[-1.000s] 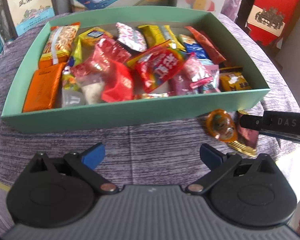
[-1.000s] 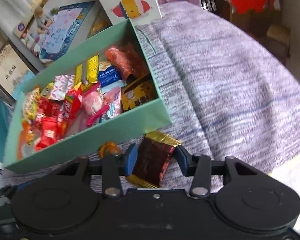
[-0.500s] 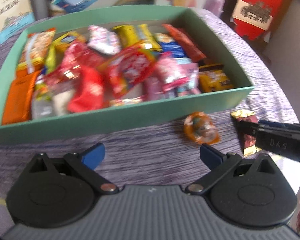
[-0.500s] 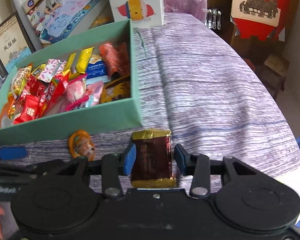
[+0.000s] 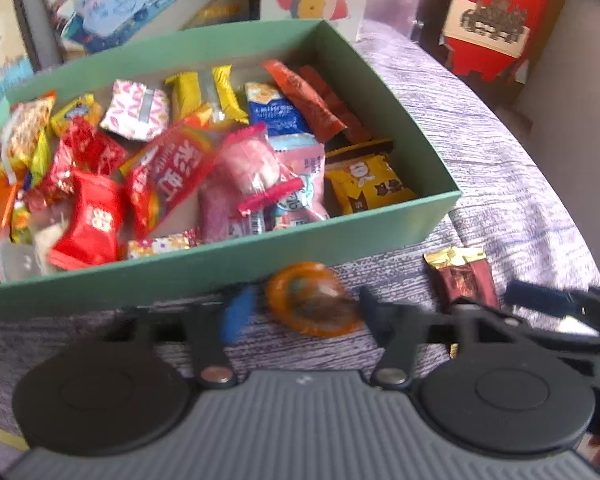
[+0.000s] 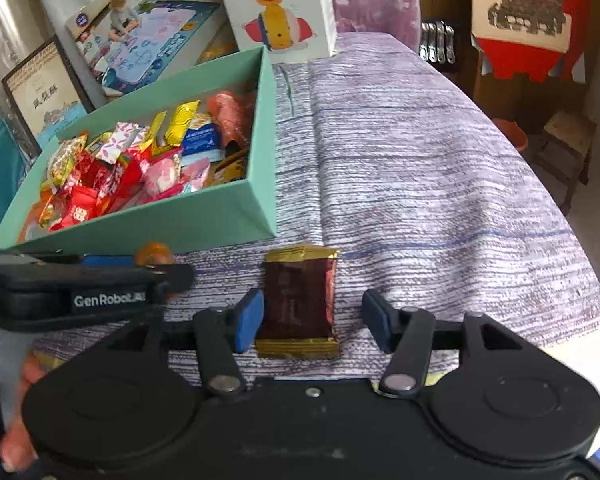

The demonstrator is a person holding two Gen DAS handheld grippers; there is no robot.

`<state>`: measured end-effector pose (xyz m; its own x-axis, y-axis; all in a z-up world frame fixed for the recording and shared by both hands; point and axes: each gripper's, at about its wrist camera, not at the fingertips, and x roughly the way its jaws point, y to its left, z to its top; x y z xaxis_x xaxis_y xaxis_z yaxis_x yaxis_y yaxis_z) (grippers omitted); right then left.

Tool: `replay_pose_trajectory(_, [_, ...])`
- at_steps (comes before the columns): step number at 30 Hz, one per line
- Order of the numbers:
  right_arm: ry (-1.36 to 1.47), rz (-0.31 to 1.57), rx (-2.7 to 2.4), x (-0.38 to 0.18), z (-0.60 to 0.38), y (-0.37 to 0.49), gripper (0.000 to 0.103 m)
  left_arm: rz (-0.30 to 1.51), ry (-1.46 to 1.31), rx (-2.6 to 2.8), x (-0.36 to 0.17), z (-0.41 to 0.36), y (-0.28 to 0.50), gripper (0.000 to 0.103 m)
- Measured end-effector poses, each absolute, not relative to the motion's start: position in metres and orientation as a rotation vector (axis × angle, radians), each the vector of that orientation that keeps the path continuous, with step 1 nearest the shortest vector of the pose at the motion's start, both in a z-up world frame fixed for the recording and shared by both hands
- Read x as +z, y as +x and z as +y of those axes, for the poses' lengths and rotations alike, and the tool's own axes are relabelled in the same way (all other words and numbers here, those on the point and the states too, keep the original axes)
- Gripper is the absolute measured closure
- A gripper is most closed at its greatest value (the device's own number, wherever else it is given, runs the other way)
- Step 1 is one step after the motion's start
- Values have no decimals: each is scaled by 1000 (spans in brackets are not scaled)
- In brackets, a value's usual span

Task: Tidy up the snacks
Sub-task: 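Grasp the brown gold-edged chocolate with the right gripper while the left grasps the orange lollipop, then carry the chocolate and orange lollipop into the tray, open both grippers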

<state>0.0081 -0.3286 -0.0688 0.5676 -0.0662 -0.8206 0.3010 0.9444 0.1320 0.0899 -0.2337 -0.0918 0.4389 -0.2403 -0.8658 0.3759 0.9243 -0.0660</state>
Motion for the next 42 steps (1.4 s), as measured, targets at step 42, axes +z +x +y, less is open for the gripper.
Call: replay_pose_trajectory(42, [268,816,-53,26,-270,55,66,919,-21,-395,-6,-116,87,63])
